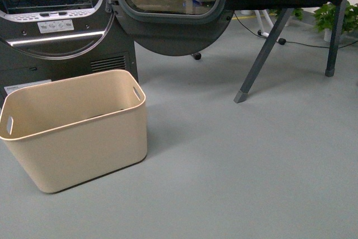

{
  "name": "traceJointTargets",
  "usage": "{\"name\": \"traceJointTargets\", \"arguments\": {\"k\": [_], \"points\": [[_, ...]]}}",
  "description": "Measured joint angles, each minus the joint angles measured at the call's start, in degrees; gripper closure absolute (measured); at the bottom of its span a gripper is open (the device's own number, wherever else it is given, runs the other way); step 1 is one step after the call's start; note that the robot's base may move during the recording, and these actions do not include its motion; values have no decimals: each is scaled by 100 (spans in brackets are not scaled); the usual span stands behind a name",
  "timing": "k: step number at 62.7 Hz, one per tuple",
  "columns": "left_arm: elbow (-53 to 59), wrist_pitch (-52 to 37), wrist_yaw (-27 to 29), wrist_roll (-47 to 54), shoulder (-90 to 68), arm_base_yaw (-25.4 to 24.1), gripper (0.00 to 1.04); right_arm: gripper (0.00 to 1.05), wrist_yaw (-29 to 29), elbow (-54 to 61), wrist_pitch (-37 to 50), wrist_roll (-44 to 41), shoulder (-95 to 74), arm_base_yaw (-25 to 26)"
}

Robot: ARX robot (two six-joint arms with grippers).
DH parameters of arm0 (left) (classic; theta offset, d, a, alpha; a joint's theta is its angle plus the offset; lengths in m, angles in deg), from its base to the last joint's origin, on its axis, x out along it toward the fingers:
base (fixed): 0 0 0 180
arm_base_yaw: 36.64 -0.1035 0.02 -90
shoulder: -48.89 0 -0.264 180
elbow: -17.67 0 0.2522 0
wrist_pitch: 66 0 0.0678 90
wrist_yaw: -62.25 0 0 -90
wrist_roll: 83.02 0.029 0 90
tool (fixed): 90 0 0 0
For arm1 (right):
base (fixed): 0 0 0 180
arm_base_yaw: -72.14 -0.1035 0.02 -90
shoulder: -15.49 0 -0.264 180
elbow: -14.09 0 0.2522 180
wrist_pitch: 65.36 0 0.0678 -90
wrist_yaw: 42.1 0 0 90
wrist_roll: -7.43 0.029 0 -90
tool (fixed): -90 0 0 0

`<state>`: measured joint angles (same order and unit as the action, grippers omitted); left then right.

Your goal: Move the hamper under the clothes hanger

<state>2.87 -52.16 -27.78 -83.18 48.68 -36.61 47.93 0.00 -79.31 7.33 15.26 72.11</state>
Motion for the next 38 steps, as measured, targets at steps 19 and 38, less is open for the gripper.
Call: {"name": "traceJointTargets", "arguments": {"k": [19, 38], "points": [[0, 2, 2, 0, 15, 0, 7, 8, 2, -2, -4, 0, 2, 0], [0, 2, 0, 2, 15, 0, 7, 8, 0, -2, -4, 0, 2, 0]]}}
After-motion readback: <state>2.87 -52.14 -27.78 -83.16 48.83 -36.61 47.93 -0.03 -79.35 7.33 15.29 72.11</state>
